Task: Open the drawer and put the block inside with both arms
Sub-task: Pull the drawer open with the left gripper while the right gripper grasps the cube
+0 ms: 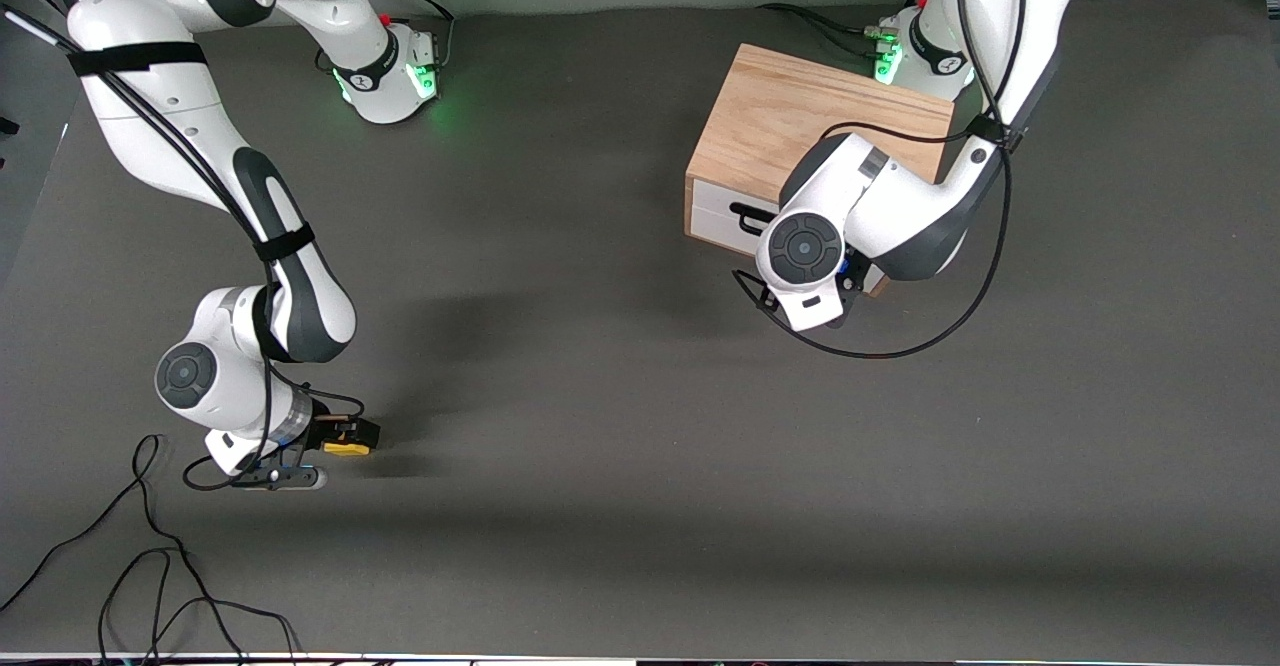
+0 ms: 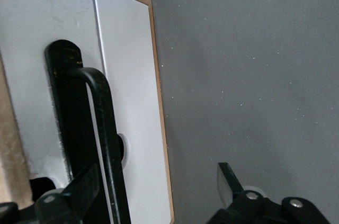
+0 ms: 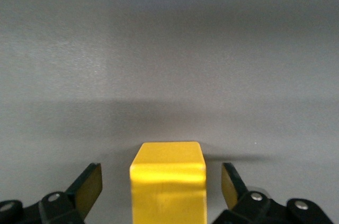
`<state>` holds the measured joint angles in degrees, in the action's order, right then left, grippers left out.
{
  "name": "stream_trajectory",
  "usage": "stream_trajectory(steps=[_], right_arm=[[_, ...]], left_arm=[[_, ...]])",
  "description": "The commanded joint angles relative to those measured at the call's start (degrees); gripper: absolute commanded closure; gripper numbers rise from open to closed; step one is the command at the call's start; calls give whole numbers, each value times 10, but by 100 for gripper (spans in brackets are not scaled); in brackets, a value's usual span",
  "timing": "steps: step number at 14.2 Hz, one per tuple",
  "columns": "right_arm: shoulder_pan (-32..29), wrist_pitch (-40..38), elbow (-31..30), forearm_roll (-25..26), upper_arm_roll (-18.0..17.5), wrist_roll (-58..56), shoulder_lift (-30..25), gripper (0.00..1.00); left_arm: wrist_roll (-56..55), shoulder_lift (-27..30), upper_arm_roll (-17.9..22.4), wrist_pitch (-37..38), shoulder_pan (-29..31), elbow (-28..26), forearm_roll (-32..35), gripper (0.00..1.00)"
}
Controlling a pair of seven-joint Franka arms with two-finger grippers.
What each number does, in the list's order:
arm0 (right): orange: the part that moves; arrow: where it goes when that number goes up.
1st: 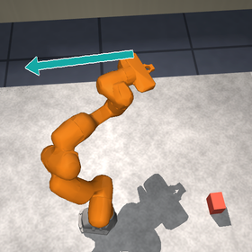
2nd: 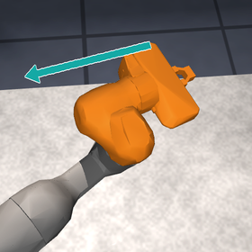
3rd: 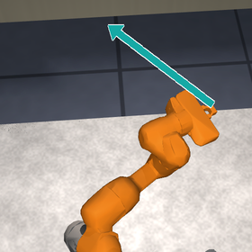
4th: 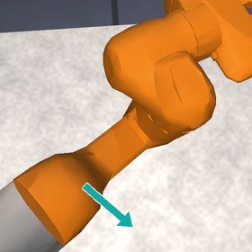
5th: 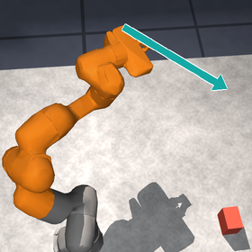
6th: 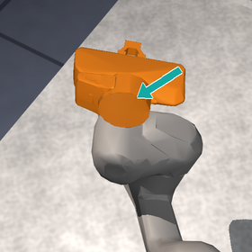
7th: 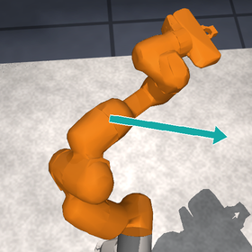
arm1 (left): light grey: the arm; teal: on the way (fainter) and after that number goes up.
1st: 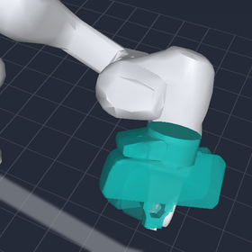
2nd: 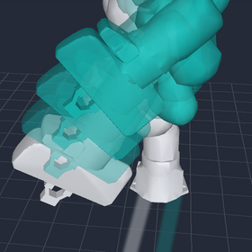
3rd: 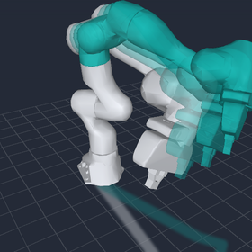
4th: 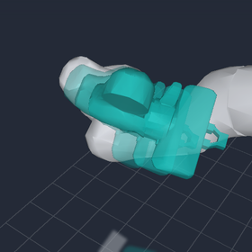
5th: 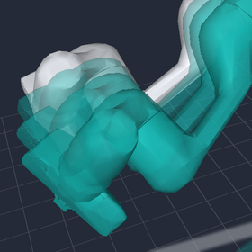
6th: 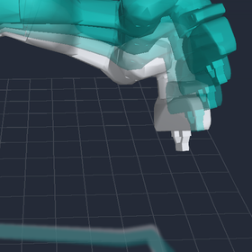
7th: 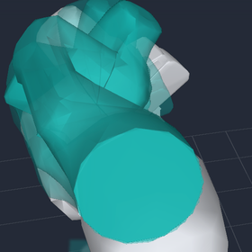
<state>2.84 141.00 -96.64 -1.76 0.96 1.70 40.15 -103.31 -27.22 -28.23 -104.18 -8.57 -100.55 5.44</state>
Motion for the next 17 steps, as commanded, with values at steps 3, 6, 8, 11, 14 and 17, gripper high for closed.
stream_trajectory(steps=[3, 6, 8, 11, 14, 17], right_arm=[[-4, 17, 12, 8, 3, -12, 21, 0], [-5, 23, 11, 9, 3, -15, 21, 30], [-4, 23, 9, 9, 3, -15, 21, 62], [-5, 23, 11, 9, 3, -15, 21, 76], [-5, 23, 11, 9, 3, -15, 21, 80], [-5, 22, 11, 9, 3, -15, 20, 87]], left_arm=[[-17, -8, 2, -18, -5, -13, 17, 0], [-18, -12, 2, -23, -5, -10, 17, 0], [-18, -13, 3, -30, -4, -7, 17, 0], [-18, -26, 2, -38, -5, 6, 28, 0], [-33, -46, 2, -36, -7, 39, 39, 0], [-34, -62, 2, -30, -8, 76, 41, 0]])
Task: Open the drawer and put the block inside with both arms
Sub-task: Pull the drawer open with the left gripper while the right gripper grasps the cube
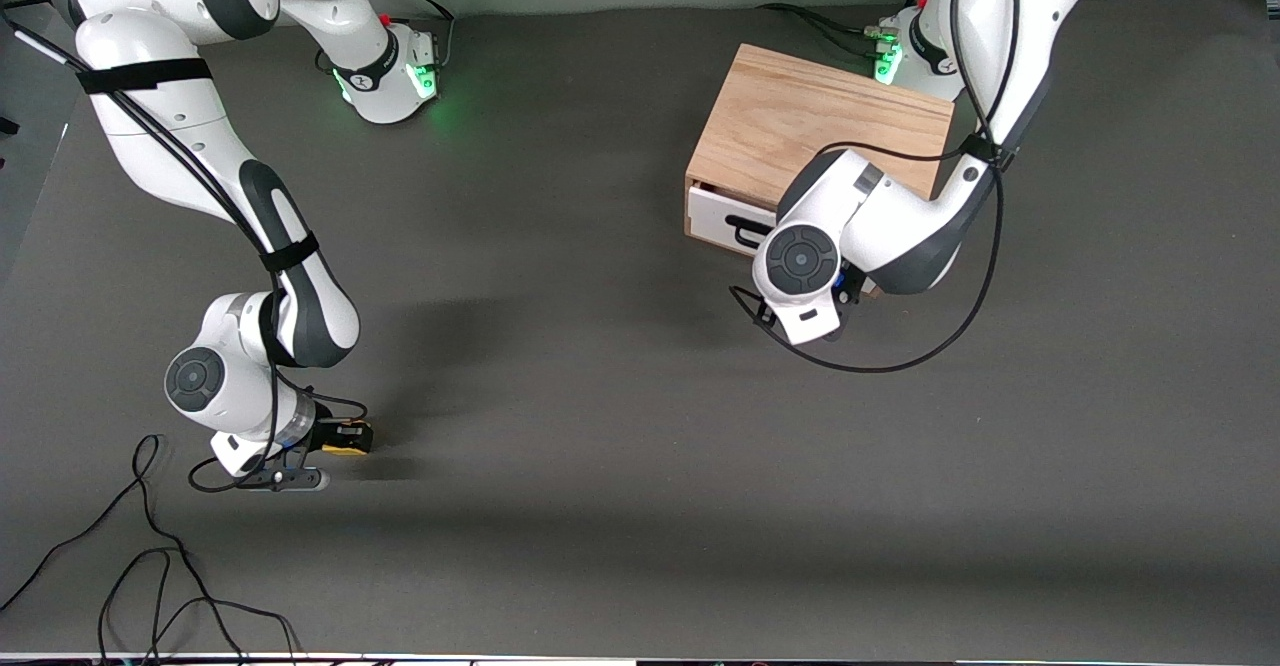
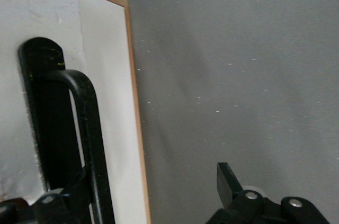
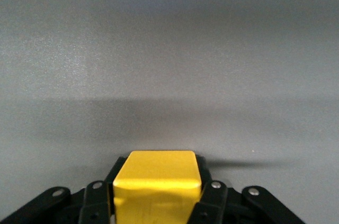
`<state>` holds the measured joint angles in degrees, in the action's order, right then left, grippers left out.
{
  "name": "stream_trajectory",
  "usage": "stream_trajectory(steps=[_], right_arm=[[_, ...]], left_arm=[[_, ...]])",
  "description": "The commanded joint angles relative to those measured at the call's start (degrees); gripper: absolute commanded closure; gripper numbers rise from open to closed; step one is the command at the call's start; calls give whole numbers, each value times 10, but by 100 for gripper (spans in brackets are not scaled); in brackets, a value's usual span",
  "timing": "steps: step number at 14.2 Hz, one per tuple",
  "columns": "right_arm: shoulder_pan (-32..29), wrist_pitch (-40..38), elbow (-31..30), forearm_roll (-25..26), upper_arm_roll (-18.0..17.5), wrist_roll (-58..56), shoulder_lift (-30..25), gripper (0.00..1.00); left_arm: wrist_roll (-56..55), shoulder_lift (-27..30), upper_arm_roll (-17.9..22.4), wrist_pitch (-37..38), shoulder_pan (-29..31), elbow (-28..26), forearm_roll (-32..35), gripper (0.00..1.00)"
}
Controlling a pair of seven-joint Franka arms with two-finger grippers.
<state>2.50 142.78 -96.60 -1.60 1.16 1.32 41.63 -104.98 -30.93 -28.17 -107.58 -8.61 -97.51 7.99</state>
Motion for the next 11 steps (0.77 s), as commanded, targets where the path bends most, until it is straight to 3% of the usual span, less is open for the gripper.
stream_trajectory(steps=[1, 6, 11], right_arm=[[-1, 4, 11, 7, 1, -11, 5, 87], [5, -57, 43, 6, 0, -5, -14, 98], [8, -234, 136, 5, -4, -1, -61, 100]], left_arm=[[-16, -27, 1, 1, -9, 54, 17, 0], [-45, -73, 1, -2, -18, 115, 52, 0], [-54, -105, 2, -14, -32, 157, 73, 0]])
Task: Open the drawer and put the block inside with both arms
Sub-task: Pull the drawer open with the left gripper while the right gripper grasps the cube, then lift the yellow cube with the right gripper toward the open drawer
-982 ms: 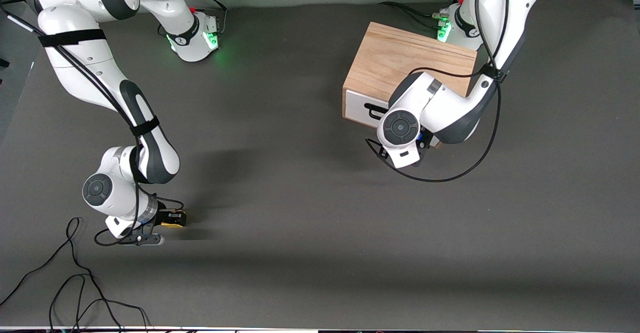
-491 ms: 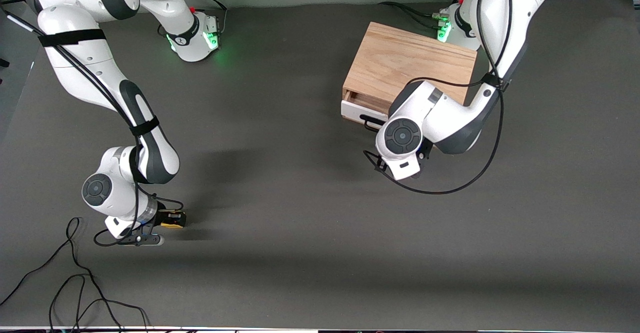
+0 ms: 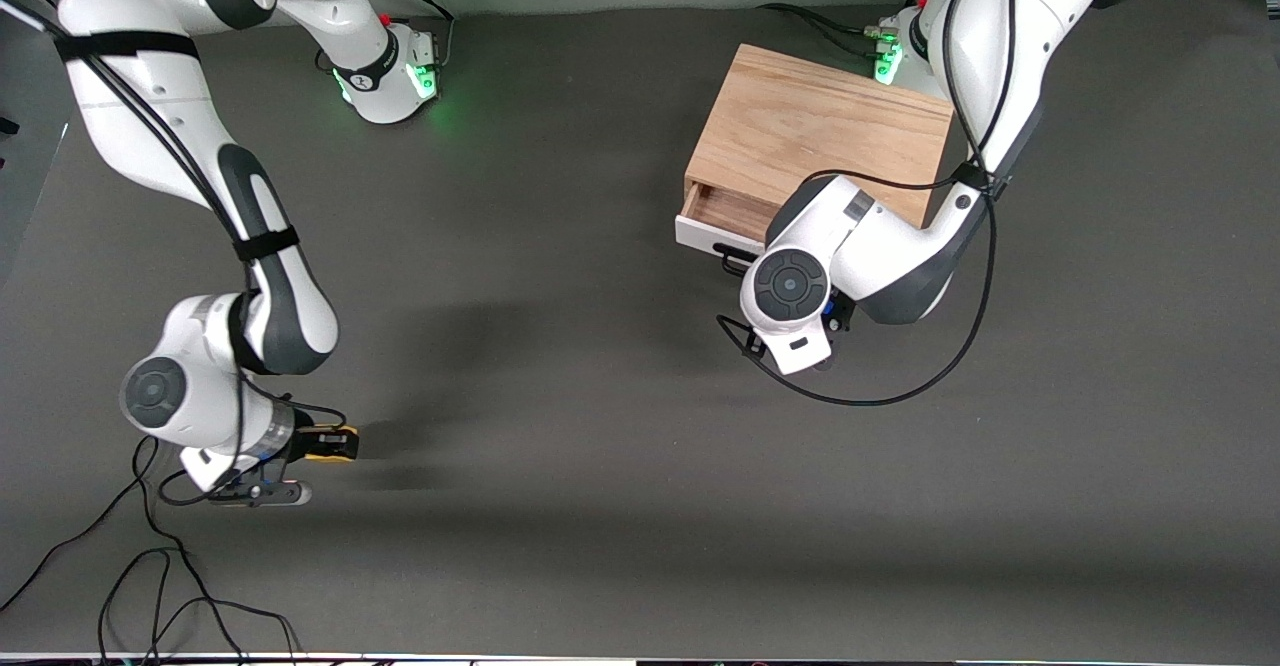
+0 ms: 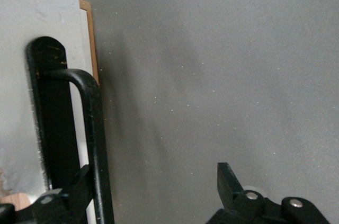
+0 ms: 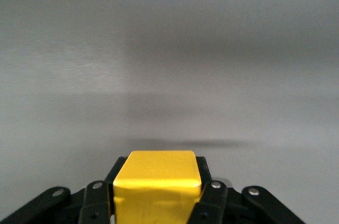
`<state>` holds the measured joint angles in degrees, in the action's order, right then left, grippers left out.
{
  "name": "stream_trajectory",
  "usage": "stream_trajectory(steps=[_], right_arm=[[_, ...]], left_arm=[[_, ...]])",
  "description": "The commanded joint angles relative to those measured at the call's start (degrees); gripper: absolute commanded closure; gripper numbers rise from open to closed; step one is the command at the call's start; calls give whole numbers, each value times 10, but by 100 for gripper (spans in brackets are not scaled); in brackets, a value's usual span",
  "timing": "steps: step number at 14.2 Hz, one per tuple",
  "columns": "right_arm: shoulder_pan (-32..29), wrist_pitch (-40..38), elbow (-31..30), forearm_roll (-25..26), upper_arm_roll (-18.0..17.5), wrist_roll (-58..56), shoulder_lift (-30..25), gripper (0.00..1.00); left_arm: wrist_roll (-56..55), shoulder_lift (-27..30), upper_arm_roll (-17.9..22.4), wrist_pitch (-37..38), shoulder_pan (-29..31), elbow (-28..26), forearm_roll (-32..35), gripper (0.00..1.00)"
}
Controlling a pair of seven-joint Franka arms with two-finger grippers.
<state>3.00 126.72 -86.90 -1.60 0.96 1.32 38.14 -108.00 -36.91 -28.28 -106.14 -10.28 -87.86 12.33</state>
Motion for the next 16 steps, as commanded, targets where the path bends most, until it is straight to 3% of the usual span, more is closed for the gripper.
stream_trajectory(steps=[1, 5, 11, 16], right_arm=[[2, -120, 72, 2, -3, 0, -32, 100], [30, -286, 186, -1, -4, 30, -53, 100], [94, -372, 191, -1, -4, 142, -142, 100], [176, -408, 236, -10, -5, 292, -163, 100]], left_arm=[[-24, -47, 3, -43, -15, 61, 33, 0], [-24, -47, 3, -73, -15, 62, 43, 0], [-23, -47, 11, -98, -15, 74, 45, 0], [-23, -47, 11, -113, -15, 82, 49, 0]])
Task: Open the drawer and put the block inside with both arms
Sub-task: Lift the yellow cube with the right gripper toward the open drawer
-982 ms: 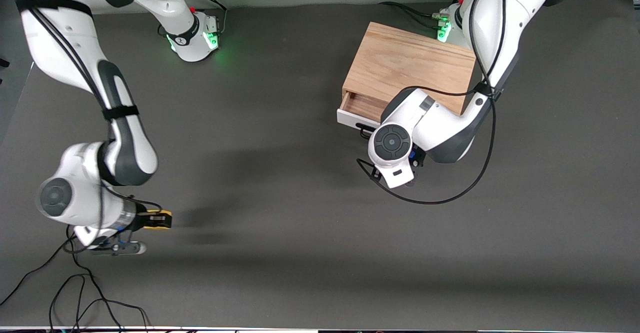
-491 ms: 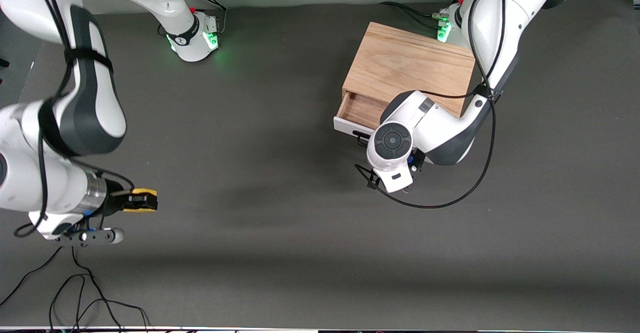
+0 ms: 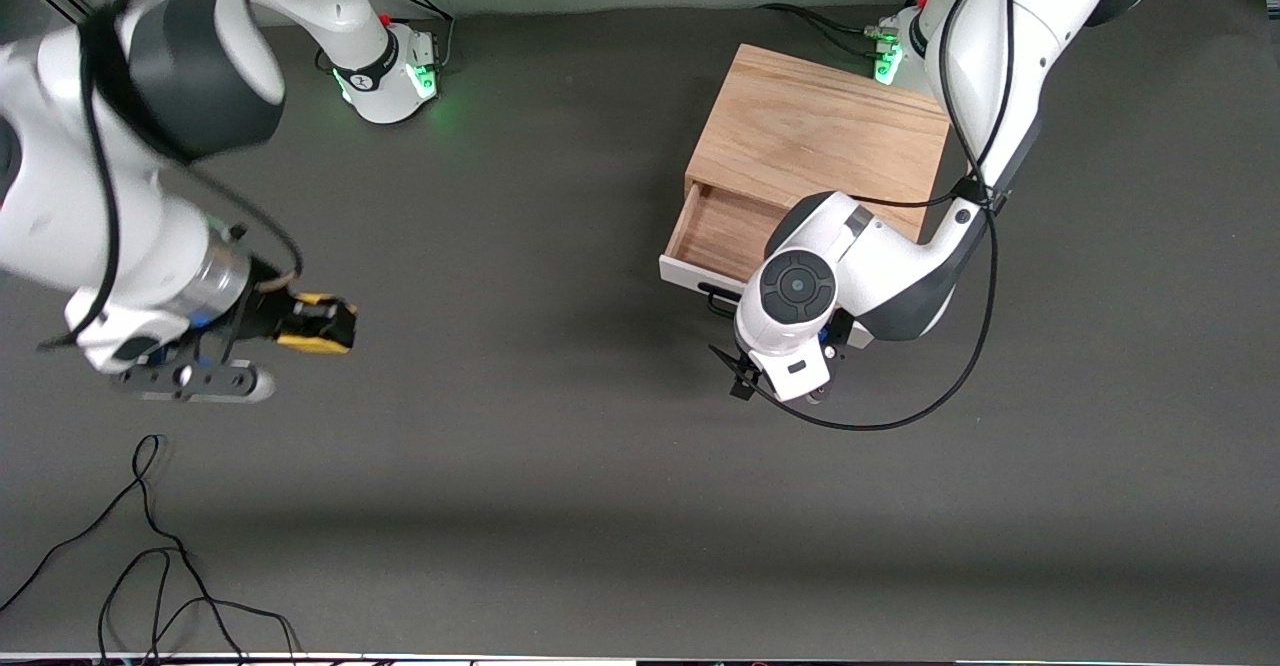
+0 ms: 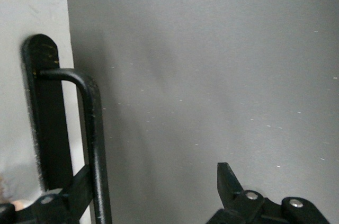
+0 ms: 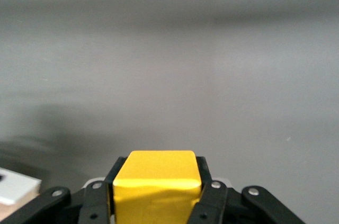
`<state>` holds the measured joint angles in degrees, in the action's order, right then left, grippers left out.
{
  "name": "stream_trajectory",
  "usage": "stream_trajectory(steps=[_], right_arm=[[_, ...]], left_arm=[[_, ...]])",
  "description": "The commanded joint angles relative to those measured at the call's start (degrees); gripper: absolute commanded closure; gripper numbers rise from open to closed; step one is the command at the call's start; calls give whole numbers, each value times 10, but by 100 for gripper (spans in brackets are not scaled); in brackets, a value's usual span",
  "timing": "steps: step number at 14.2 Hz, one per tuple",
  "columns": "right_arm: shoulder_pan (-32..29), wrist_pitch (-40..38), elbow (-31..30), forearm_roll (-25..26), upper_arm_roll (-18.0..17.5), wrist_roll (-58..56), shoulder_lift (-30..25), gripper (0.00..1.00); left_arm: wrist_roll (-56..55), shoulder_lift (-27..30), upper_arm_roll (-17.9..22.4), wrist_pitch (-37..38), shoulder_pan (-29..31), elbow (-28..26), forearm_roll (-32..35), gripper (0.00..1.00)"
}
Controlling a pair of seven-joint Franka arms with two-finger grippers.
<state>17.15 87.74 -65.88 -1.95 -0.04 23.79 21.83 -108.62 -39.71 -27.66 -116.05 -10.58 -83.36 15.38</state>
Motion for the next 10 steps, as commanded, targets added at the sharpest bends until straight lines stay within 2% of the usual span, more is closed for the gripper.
stream_trajectory(steps=[1, 6, 8, 10], right_arm=[[52, -18, 34, -6, 6, 99, 0, 100], [125, -13, 52, -6, 5, 235, 3, 100], [171, -7, 54, -5, 6, 315, 8, 100], [207, 23, 53, -5, 6, 364, 20, 100]], left_arm=[[-17, -19, 5, -15, -12, 39, 18, 0], [-14, 1, 4, -8, -3, 78, 18, 0], [-6, 17, 4, -1, 23, 107, 17, 0], [33, 47, -2, 15, 58, 109, 13, 0]])
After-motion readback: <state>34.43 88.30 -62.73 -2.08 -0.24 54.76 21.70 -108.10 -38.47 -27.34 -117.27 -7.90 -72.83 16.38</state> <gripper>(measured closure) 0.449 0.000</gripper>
